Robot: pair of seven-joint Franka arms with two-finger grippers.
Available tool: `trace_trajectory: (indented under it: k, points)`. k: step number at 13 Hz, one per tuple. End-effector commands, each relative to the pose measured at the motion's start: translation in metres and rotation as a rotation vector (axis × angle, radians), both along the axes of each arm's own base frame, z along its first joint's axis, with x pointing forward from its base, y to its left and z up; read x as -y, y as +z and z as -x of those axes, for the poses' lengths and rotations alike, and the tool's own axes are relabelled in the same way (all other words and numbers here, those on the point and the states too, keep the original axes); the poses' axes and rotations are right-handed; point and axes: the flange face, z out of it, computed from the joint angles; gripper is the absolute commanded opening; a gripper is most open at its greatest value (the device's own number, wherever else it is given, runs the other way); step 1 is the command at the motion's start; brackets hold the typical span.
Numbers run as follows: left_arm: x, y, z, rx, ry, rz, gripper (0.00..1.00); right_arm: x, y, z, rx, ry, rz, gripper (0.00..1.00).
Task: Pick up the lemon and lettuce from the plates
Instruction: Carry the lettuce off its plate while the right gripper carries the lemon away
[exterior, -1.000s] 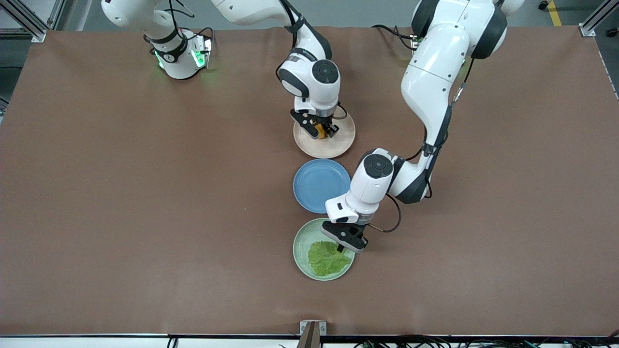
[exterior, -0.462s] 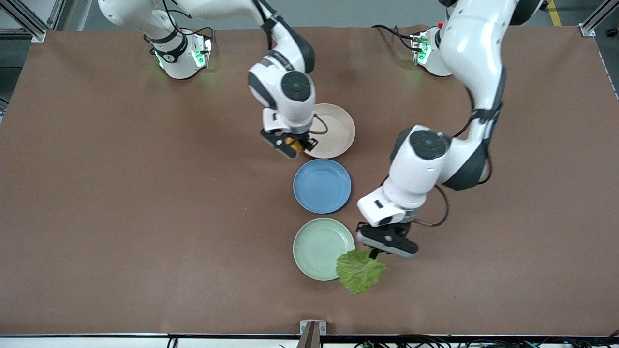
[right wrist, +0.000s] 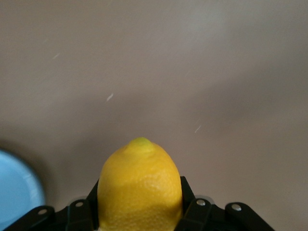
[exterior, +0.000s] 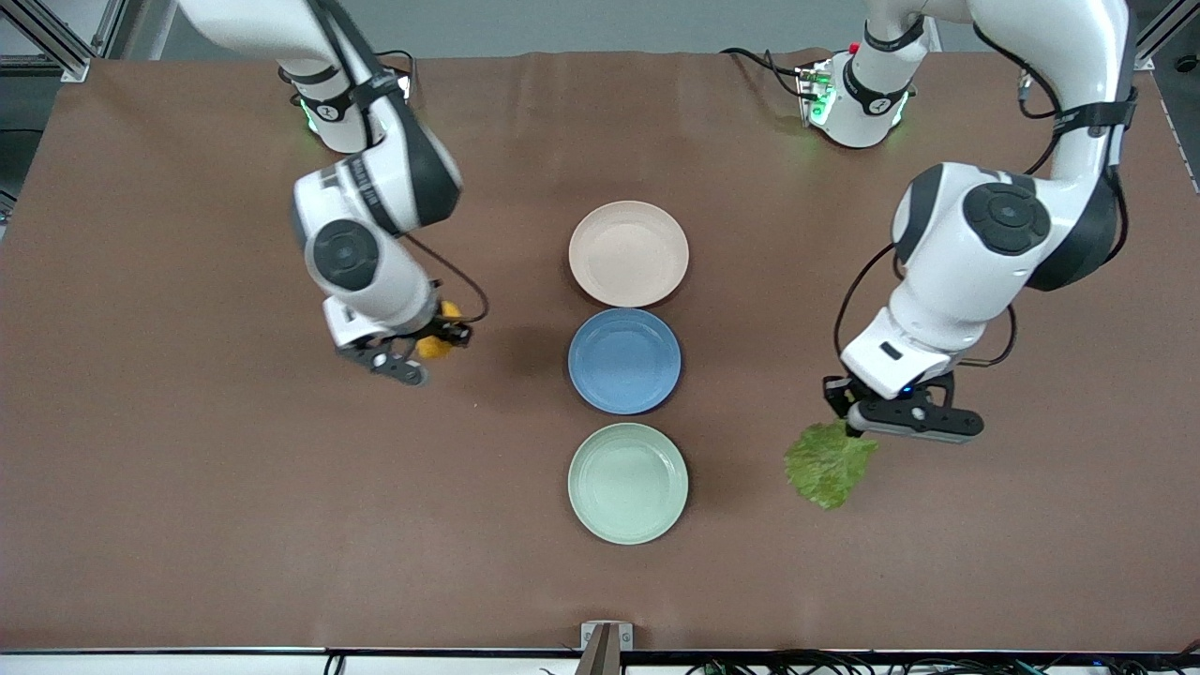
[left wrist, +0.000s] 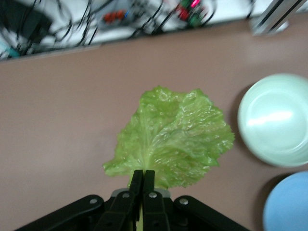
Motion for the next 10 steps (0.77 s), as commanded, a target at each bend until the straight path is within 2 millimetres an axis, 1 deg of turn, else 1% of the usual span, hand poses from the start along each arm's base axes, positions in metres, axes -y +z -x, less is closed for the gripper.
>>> trace_trajectory:
  k: [1, 2, 3, 4, 5, 6, 7, 8, 9, 10]
  points:
    - [-0.043, -0.024, 0.04, -0.07, -0.001, -0.032, 0.0, 0.086, -0.013, -0.008, 0.02, 0.135, -0.042, 0.0]
    - [-0.064, -0.037, 0.047, -0.1, 0.022, -0.038, 0.01, 0.113, -0.017, -0.015, 0.033, 0.169, -0.051, 0.0]
    - [-0.077, -0.05, 0.055, -0.131, 0.037, -0.044, 0.01, 0.136, -0.023, -0.018, 0.038, 0.2, -0.058, 0.0]
    - [-0.089, -0.065, 0.063, -0.163, 0.054, -0.049, 0.01, 0.155, -0.031, -0.019, 0.051, 0.229, -0.062, 0.0]
    - [-0.108, -0.08, 0.069, -0.192, 0.084, -0.051, 0.01, 0.169, -0.04, -0.017, 0.065, 0.246, -0.064, 0.0]
    - [-0.12, -0.092, 0.075, -0.211, 0.1, -0.055, 0.01, 0.181, -0.051, -0.015, 0.084, 0.264, -0.063, 0.0]
    - [-0.123, -0.102, 0.08, -0.222, 0.098, -0.064, 0.01, 0.192, -0.064, -0.015, 0.092, 0.277, -0.062, 0.0]
    - [-0.123, -0.116, 0.09, -0.255, 0.096, -0.069, 0.01, 0.2, -0.074, -0.015, 0.096, 0.291, -0.061, 0.0]
    - [-0.124, -0.134, 0.101, -0.29, 0.093, -0.076, 0.01, 0.204, -0.083, -0.015, 0.102, 0.306, -0.06, 0.0]
    - [-0.125, -0.147, 0.103, -0.298, 0.082, -0.09, 0.01, 0.206, -0.092, -0.015, 0.099, 0.309, -0.059, 0.0]
